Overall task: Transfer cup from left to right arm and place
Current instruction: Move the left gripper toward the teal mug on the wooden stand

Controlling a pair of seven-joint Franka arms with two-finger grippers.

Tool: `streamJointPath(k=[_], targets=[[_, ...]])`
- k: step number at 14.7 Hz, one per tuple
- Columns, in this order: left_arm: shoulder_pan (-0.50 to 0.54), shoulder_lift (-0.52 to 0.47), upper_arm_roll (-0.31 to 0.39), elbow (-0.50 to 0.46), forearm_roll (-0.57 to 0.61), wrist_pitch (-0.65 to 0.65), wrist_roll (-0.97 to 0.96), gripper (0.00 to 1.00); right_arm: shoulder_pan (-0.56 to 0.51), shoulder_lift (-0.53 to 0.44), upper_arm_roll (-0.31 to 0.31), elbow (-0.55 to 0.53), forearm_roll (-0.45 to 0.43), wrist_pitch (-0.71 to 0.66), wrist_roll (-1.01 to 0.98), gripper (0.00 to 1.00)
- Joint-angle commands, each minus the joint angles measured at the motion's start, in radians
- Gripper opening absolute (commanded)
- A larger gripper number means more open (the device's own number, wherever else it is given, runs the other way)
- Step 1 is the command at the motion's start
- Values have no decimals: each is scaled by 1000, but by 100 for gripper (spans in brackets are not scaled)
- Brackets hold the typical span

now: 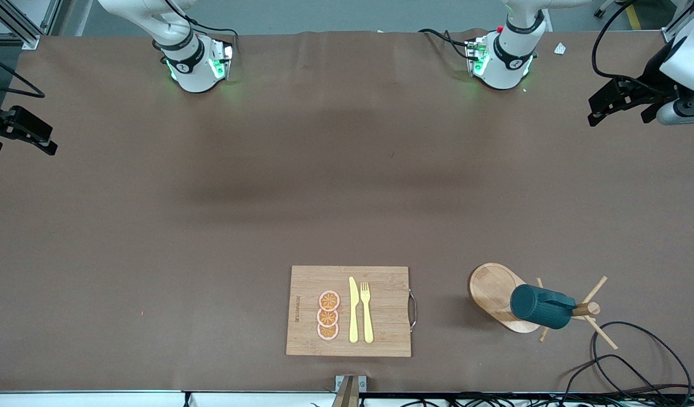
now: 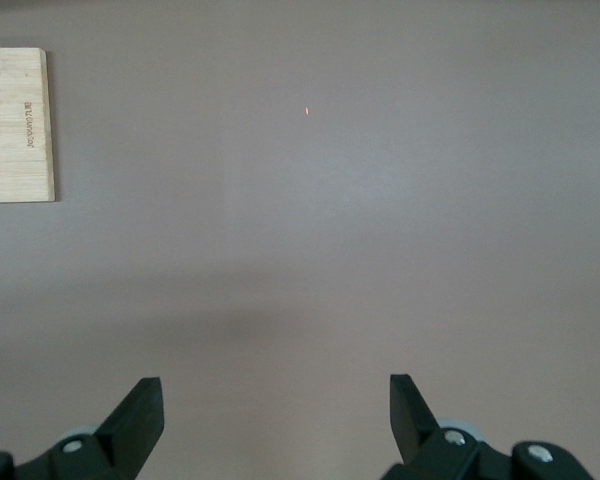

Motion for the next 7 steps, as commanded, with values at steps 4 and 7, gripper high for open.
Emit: streamJointPath(k=[4,7], targets=[[11,8,-2,25,-12,-13,17,100,-7,-15,4,-16,11,10,1,100],[16,14,-2,50,-14,-11,2,100,-7,-15,4,-16,11,10,1,100]])
